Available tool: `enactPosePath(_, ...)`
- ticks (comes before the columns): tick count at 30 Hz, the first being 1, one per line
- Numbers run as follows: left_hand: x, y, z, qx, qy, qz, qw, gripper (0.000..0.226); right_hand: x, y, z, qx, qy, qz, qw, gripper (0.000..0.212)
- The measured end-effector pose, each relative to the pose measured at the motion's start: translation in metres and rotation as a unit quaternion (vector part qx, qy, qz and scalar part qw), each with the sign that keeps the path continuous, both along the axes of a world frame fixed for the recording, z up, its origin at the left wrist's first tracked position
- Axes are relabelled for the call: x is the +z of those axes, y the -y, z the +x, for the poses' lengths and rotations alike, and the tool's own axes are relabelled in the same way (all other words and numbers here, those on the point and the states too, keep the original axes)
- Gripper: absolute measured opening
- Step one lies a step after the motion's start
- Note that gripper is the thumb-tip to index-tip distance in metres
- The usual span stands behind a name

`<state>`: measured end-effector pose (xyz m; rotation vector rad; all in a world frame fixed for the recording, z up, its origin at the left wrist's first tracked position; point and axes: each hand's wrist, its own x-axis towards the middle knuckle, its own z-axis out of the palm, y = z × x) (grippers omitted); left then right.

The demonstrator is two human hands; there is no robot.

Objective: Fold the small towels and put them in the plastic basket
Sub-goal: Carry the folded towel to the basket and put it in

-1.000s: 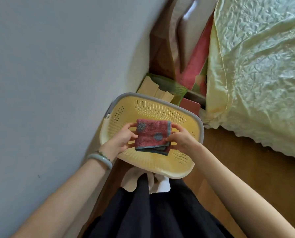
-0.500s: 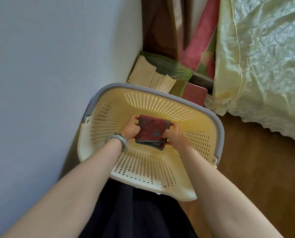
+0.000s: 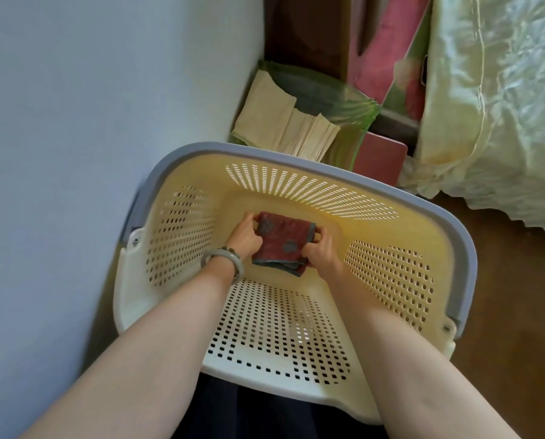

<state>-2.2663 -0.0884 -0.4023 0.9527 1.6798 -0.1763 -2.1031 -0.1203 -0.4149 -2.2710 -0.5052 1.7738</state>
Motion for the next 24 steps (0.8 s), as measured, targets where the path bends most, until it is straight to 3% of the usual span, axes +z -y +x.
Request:
enactPosePath(7,-0.018,0.002,-0.003,-0.053,-0.022,0.026,0.998,0.050,-0.043,0.014,0.007,0.030,0.031,0.002,0.999,0.048)
enactPosePath(10,-0.021,0.000,-0.005,-0.071,-0.020,0.018,0.997,0.051,-0.024,0.007,0.004,0.045,0.029,0.001,0.999,0.043)
enactPosePath(13,-0.015,0.002,-0.009,-0.076,-0.018,-0.006,0.997,0.054,-0.001,0.003,0.002,0.052,0.035,0.010,0.998,0.057)
enactPosePath(16,0.001,0.004,-0.014,-0.070,-0.019,-0.028,0.997,0.065,0.027,0.003,0.004,0.076,0.057,0.024,0.995,0.056)
enactPosePath(19,0.030,0.002,-0.017,-0.101,-0.010,-0.008,0.995,0.071,0.054,0.004,0.003,0.108,0.062,0.054,0.991,0.051)
enactPosePath(24,0.101,-0.005,-0.021,-0.114,0.052,0.044,0.991,0.070,0.113,0.004,-0.005,0.135,0.020,0.109,0.985,0.062)
